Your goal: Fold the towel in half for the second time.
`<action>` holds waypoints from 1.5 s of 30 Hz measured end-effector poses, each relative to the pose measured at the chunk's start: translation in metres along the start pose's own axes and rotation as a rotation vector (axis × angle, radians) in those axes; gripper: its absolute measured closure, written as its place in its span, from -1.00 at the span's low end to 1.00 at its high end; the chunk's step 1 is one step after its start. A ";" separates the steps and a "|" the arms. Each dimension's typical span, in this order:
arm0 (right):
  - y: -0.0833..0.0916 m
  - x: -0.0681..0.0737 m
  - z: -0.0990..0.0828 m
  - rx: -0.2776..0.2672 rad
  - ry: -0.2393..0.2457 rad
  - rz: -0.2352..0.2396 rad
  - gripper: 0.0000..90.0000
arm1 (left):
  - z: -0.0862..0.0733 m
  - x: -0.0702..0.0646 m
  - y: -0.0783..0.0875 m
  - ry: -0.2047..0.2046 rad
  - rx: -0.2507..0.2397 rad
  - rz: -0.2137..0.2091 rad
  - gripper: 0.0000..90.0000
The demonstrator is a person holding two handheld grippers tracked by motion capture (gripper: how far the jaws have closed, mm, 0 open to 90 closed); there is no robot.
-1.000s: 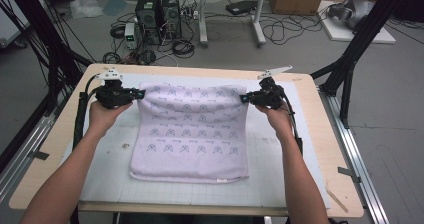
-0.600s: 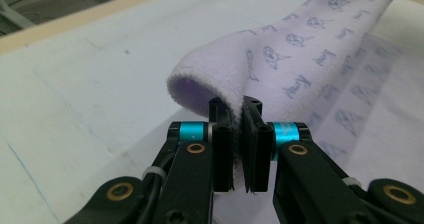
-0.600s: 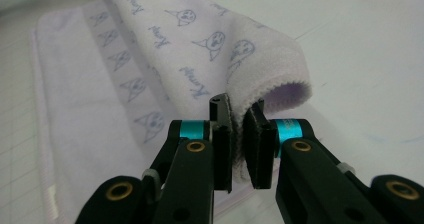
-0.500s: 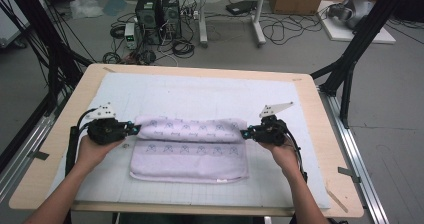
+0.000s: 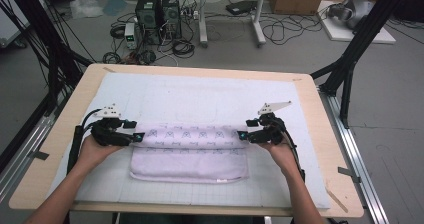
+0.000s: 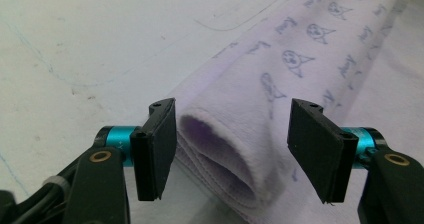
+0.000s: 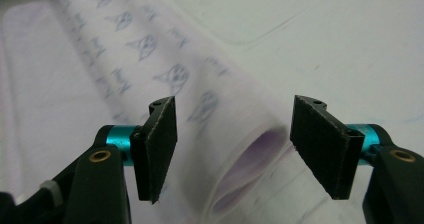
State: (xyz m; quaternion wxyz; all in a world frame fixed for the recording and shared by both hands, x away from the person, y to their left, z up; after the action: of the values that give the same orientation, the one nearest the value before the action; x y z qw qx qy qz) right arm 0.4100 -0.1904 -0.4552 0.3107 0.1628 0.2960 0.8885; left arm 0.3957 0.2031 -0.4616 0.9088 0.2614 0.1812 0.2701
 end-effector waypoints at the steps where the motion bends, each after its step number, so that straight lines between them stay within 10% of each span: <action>1: -0.003 -0.003 0.001 0.001 -0.009 0.001 -0.23 | -0.001 0.002 -0.002 0.009 0.001 0.002 -0.17; 4: -0.015 -0.007 -0.005 0.045 -0.032 0.027 -0.09 | -0.005 0.003 -0.008 -0.005 0.021 -0.015 0.20; 6: -0.018 -0.003 -0.010 0.081 -0.022 0.082 0.37 | -0.004 -0.001 -0.009 -0.035 0.024 -0.026 0.65; 10: -0.011 0.007 -0.007 0.074 0.027 0.116 0.82 | 0.001 -0.007 -0.001 -0.059 -0.007 -0.033 0.88; 24: 0.040 0.058 -0.008 -0.033 0.129 0.152 0.85 | -0.008 -0.050 0.039 -0.141 -0.080 -0.073 0.85; 30: 0.045 0.076 -0.043 -0.004 0.121 0.206 0.61 | -0.033 -0.065 0.043 -0.143 -0.017 -0.103 0.31; 42: 0.035 0.067 -0.027 -0.002 0.106 0.173 0.22 | -0.014 -0.052 0.025 -0.113 0.012 -0.087 -0.05; 45: 0.022 0.065 -0.032 0.052 0.092 0.194 0.23 | -0.016 -0.053 0.016 -0.125 0.025 -0.114 0.29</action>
State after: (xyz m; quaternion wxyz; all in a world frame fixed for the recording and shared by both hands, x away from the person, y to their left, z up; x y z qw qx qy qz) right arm 0.3354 -0.1761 -0.4591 0.2048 0.1579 0.3159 0.9129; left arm 0.3402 0.1891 -0.4551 0.9288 0.2785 0.1422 0.1987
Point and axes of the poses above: each handheld gripper's, and its own axes: y roughly backward along the jaws, z roughly out of its top, x roughly to its left, the point moved 8 cm from there along -y, roughly forward along the jaws, and after that the axes turned 5 degrees about -z, right-handed, at the moved point
